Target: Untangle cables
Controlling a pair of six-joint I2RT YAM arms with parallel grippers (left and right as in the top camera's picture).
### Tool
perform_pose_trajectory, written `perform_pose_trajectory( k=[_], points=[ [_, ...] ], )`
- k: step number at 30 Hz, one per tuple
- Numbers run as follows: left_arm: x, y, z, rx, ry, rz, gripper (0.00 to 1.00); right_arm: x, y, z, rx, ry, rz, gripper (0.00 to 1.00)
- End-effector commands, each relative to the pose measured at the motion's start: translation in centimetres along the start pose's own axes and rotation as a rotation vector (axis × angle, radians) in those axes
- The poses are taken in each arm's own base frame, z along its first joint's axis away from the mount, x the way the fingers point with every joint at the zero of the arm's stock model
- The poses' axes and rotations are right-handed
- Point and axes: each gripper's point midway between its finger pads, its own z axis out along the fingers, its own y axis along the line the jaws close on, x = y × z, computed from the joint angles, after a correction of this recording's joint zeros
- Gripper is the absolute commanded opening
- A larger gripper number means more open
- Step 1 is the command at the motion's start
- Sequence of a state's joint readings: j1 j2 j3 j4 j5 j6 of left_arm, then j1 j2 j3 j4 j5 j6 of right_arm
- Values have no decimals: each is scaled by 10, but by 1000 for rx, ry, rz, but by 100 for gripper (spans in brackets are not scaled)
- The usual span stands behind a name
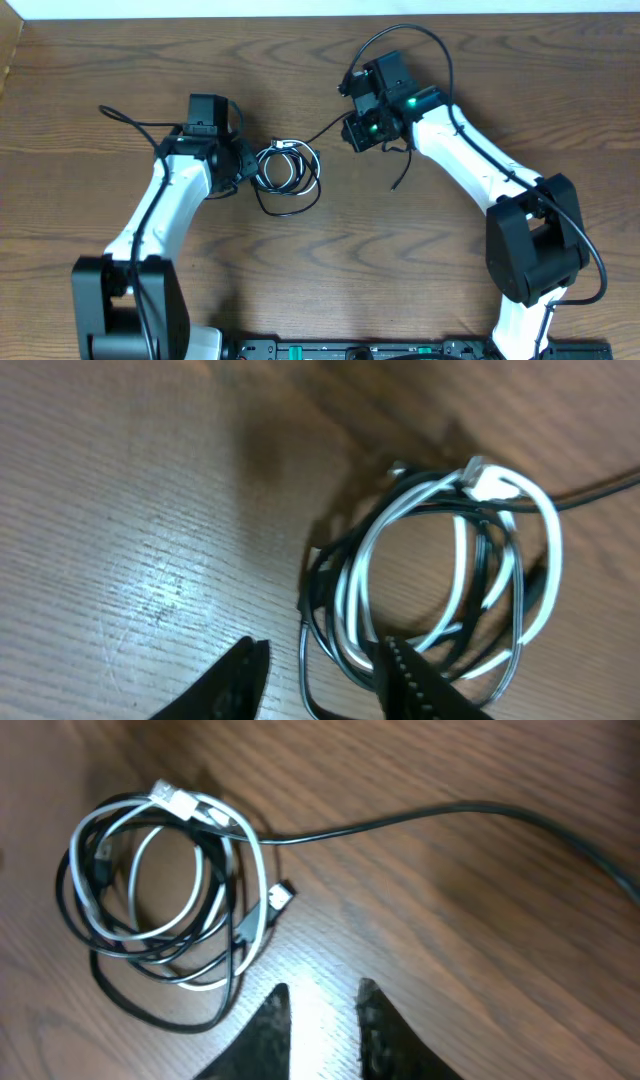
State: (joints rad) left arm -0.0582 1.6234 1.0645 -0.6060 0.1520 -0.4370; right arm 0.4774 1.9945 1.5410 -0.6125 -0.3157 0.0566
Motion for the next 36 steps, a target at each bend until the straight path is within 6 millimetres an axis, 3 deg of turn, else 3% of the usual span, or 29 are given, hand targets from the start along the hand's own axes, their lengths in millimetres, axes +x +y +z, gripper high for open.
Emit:
perform_pose_trajectory(
  k=[1,4,9,12,15,24,31,36],
  points=[
    [12,9,18,-34,58,-16,41,3,9,9,-4,18,-19,22],
    [20,14,34,-56,109,-37,41,9,16,18,-9,41,-32,25],
    [29,4,44,4,168,-44,40,18,18,30,-13,71,-34,25],
    [26,-1,43,27,160,-44,11,19,18,32,-13,75,-34,26],
    [20,-4,37,38,140,-41,7,18,18,32,-14,72,-35,26],
    [-4,-22,-9,119,-9,82,8,15,21,32,-28,59,13,39],
    [-18,-35,-58,186,-148,125,8,-2,60,26,-261,-2,-11,52],
    [-15,-56,-83,310,-179,194,7,-18,65,25,-283,-62,-11,57]
  ],
)
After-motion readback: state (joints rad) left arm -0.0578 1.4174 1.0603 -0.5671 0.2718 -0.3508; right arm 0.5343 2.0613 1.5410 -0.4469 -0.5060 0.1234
